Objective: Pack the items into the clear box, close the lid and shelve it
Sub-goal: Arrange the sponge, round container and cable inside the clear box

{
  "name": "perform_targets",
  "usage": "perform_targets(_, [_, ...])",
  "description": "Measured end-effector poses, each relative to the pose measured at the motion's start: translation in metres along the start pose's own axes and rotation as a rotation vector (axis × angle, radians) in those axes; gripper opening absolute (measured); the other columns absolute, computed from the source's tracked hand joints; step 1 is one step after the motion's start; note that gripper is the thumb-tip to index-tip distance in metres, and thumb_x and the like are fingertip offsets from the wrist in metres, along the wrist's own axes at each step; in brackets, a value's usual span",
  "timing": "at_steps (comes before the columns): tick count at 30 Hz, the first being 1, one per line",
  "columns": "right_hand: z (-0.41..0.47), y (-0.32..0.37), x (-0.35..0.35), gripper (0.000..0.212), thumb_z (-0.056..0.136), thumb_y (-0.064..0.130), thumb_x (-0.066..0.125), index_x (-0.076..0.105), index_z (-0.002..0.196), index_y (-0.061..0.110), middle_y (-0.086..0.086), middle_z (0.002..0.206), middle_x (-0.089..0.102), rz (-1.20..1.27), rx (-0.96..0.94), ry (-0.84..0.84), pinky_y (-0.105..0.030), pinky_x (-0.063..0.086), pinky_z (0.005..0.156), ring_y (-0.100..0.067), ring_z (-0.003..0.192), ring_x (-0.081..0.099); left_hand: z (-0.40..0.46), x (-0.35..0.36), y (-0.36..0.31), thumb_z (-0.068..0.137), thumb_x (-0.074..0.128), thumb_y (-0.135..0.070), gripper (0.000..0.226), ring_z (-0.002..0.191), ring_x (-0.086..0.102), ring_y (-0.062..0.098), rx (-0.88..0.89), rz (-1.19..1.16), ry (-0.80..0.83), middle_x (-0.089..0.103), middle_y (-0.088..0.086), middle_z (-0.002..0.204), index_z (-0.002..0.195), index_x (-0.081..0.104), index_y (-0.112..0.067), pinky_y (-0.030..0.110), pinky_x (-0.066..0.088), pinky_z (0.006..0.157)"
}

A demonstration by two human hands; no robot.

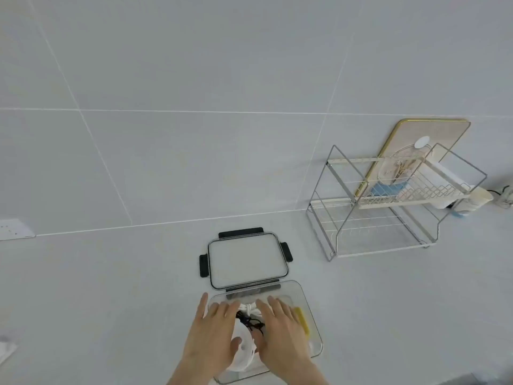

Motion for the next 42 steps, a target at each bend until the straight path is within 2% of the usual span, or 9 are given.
perform_targets(2, [-0.001,-0.007,0.012,0.057,0.067,0.043,0.068,0.06,0.122,0.027,0.001,0.119,0.067,0.062,0.006,0.021,-0.039,0.053,0.094,-0.025,0.113,0.064,-0.001,0.006,-0.001,0.059,0.076,-0.055,0.077,0.092,0.068,0.024,-0.022,0.037,0.066,0.069,-0.002,0.09,0.124,0.061,-0.015,0.058,0.009,0.113])
perform_targets(7, [-0.004,-0.028,0.031,0.056,0.076,0.039,0.067,0.053,0.129,0.024,-0.004,0.129,0.058,0.029,0.049,0.101,-0.047,0.042,0.109,-0.034,0.126,0.053,-0.002,0.018,0.0,0.089,0.045,-0.055,0.078,0.132,0.042,0.027,-0.096,0.155,0.269,0.063,0.006,0.125,0.15,0.02,-0.014,0.067,-0.01,0.111])
perform_targets(10, [-0.006,-0.035,0.036,0.068,0.085,0.042,0.063,0.035,0.146,0.026,-0.005,0.154,0.034,0.025,0.053,0.234,-0.044,0.023,0.119,-0.032,0.147,0.023,-0.002,0.025,0.0,0.091,0.042,-0.055,0.082,0.138,0.036,0.028,-0.119,0.148,0.323,0.064,0.007,0.128,0.154,0.011,-0.013,0.072,-0.01,0.109])
perform_targets(17, [-0.001,-0.045,0.04,0.087,0.083,0.018,0.073,0.02,0.152,0.027,-0.002,0.162,0.014,-0.019,0.027,0.312,-0.036,0.018,0.121,-0.028,0.152,0.004,-0.001,0.039,0.004,0.092,0.052,-0.04,0.063,0.136,0.035,0.025,-0.195,0.045,0.343,0.059,0.002,0.128,0.146,0.03,-0.018,0.069,-0.002,0.112])
perform_targets(21, [0.004,-0.047,0.044,0.089,0.079,-0.001,0.066,0.022,0.151,0.026,-0.001,0.159,0.022,-0.038,0.026,0.327,-0.035,0.026,0.117,-0.028,0.151,0.007,0.004,0.036,0.008,0.091,0.055,-0.037,0.044,0.134,0.036,0.021,-0.248,-0.12,0.387,0.054,-0.004,0.131,0.133,0.047,-0.025,0.064,0.003,0.116])
perform_targets(27, [0.006,-0.048,0.049,0.079,0.076,0.003,0.067,0.033,0.146,0.02,-0.007,0.14,0.039,-0.105,-0.003,0.321,-0.034,0.035,0.109,-0.028,0.139,0.027,0.012,0.012,0.013,0.084,0.055,-0.035,0.033,0.108,0.059,0.017,-0.264,-0.27,0.362,0.058,-0.008,0.115,0.117,0.056,-0.032,0.049,0.021,0.117])
perform_targets(31, [0.01,-0.046,0.035,0.069,0.072,0.032,0.065,0.042,0.137,0.024,-0.005,0.128,0.045,-0.023,0.007,0.228,-0.033,0.04,0.101,-0.027,0.117,0.047,0.019,-0.018,0.028,0.082,0.058,-0.033,0.031,0.093,0.059,0.015,-0.355,-0.468,0.214,0.061,-0.012,0.112,0.113,0.057,-0.034,0.028,0.046,0.078])
perform_targets(36, [0.015,-0.018,0.026,0.072,0.066,0.045,0.062,0.042,0.134,0.032,0.0,0.123,0.045,0.106,-0.103,0.204,-0.033,0.04,0.097,-0.025,0.113,0.048,0.017,-0.035,0.062,0.077,0.06,-0.027,0.021,0.08,0.061,0.012,-0.594,-0.763,0.046,0.067,-0.013,0.088,0.096,0.06,-0.036,0.028,0.046,0.062])
perform_targets(42, [0.011,0.022,0.059,0.084,0.055,0.05,0.083,0.049,0.131,0.039,0.003,0.124,0.051,0.306,-0.099,0.436,-0.035,0.042,0.094,-0.022,0.113,0.051,0.004,-0.032,0.075,0.079,0.068,-0.021,0.022,0.085,0.064,0.011,-0.729,-1.024,-0.05,0.07,-0.01,0.091,0.1,0.066,-0.027,0.034,0.053,0.074])
Point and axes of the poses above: each hand's wrist, its own z-axis towards the middle knuckle, its own x-axis out of the palm, y = z × x, the point moved 10 cm from there along z, towards the middle knuckle
